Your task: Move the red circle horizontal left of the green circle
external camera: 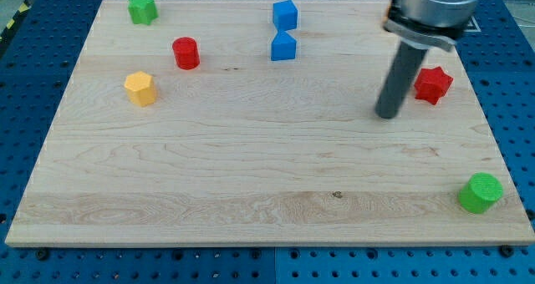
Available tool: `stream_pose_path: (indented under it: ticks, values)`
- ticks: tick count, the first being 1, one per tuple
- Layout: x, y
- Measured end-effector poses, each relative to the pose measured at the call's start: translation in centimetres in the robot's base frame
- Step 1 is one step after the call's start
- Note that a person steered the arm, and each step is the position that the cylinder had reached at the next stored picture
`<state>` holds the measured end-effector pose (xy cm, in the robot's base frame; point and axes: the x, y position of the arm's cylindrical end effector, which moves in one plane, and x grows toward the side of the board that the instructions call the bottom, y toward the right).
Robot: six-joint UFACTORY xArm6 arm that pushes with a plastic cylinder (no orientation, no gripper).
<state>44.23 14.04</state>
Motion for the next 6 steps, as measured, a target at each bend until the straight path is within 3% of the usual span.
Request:
stream_pose_path:
  ticks: [6]
  values:
    - [-8.4,-32.1]
